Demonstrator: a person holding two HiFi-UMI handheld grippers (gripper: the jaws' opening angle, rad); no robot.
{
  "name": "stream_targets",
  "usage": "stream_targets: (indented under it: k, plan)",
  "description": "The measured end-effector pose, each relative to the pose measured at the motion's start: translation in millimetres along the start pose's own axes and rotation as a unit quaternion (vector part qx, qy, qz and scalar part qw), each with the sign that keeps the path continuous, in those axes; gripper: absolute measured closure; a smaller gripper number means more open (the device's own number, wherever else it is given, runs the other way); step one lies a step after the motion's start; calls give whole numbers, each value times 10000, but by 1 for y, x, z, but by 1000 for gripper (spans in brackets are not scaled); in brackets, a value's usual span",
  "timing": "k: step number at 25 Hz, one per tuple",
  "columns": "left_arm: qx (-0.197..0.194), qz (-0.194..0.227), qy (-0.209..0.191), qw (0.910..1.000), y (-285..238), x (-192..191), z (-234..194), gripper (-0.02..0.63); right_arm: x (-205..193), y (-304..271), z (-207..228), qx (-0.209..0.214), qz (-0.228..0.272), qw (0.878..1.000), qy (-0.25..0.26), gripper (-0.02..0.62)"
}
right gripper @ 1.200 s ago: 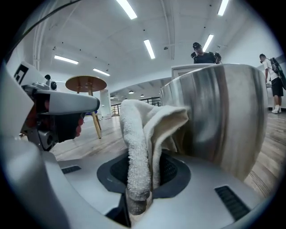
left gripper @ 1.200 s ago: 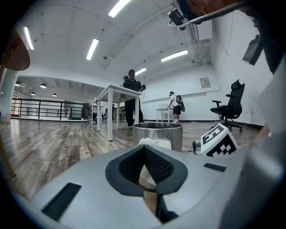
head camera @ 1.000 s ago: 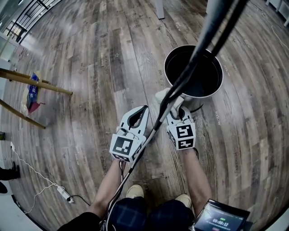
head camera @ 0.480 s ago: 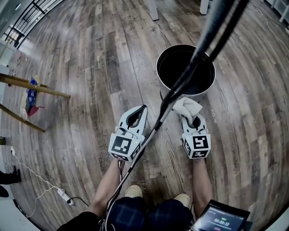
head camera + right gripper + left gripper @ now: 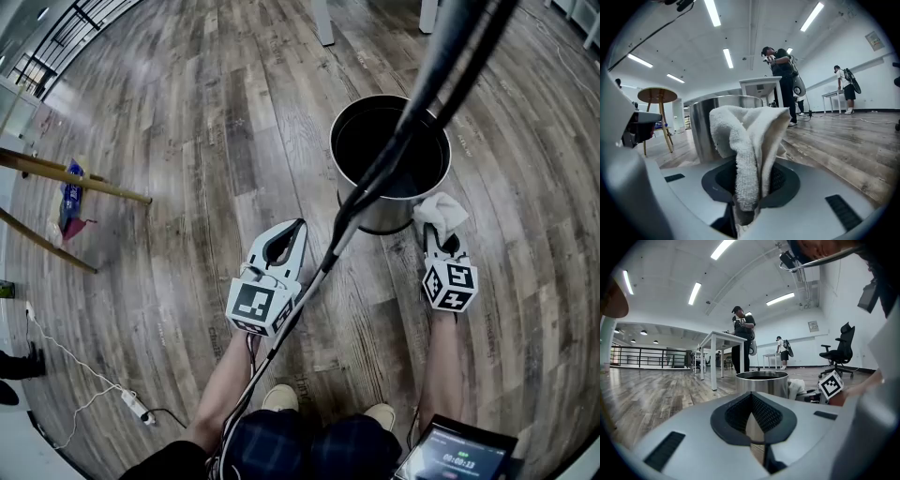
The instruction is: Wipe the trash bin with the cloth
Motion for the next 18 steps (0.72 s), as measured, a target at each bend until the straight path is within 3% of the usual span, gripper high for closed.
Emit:
stream_targets:
  k: [8,18]
  plan:
    - [13,-2,59,10000,2,-3,-1,609,-6,14,-2,18,17,10000,56,505]
    - [-76,-68,192,9998,3,-11,3,609,-20,55,-90,838,129,9955,416,505]
Point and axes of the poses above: the fingertips, and each gripper's own axes: y backward along the fingers, z to its right, x out of its top, the point moved 4 cm from there along y, backward along the fingers, and after that the axes turned 2 degrees about y, right-handed, at the moved point
